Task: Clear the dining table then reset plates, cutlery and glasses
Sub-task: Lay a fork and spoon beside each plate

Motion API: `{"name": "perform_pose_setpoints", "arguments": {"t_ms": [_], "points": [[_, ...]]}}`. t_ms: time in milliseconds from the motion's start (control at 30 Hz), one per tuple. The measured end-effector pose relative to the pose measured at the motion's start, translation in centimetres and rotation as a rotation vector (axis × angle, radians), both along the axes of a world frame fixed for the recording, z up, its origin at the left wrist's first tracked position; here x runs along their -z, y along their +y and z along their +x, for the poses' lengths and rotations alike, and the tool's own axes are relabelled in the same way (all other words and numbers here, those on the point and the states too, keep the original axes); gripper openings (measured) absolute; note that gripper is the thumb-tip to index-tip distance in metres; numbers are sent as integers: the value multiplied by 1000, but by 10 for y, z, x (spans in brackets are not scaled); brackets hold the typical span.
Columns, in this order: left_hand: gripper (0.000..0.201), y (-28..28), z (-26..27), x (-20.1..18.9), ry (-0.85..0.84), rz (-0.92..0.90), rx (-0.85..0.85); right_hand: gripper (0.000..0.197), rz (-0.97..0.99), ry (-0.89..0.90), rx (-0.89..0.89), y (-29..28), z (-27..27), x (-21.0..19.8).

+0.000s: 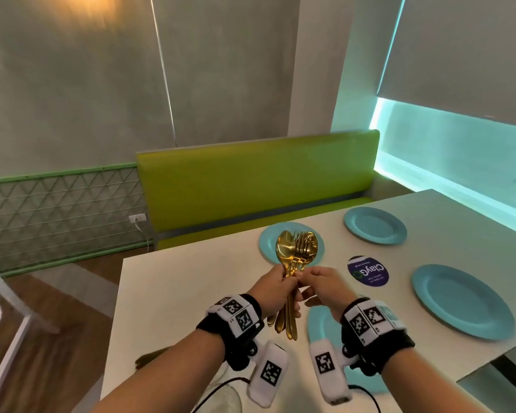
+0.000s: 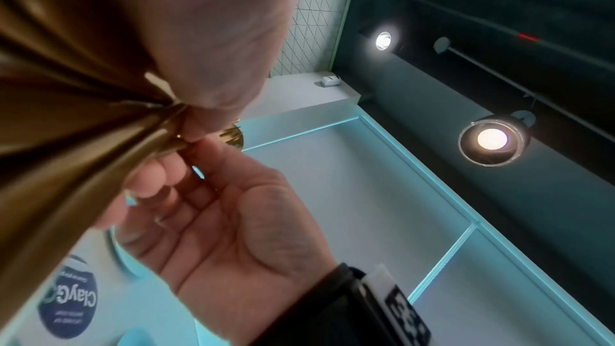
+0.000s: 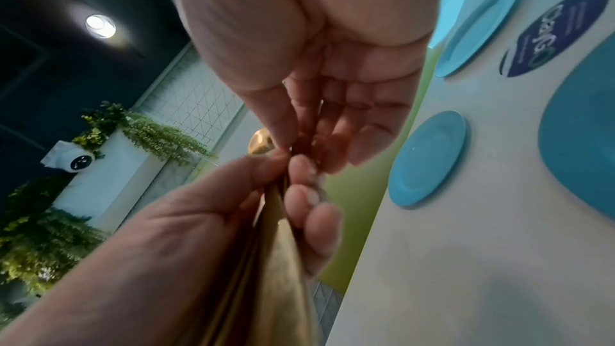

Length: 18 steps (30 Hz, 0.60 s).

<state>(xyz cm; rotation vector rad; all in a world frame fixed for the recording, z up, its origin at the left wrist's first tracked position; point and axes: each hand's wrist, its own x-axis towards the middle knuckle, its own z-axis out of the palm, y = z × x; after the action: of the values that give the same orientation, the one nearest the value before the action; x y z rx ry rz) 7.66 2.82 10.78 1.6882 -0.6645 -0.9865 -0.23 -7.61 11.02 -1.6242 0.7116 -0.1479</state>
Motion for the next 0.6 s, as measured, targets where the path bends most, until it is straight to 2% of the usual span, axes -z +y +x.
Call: {"name": "perform_pose_setpoints", "arguments": {"t_ms": [100,200,267,467,600], "points": [[7,-6,-10,5,8,7,-88,19,18,-20,29,-11,-8,9],[8,-18,-16,11,-59,59,-137,19,67,-28,94,-28,-19,16],[8,-24,-21,14,-24,61,-197,19,85,-2,119,-46,-29,23],[14,-45,-38,30,45,51,-428,22,24,209,137,-107,-62,65],[18,-62,-51,39,65,43,-491,25,-22,356,182,-145,-90,95]]}}
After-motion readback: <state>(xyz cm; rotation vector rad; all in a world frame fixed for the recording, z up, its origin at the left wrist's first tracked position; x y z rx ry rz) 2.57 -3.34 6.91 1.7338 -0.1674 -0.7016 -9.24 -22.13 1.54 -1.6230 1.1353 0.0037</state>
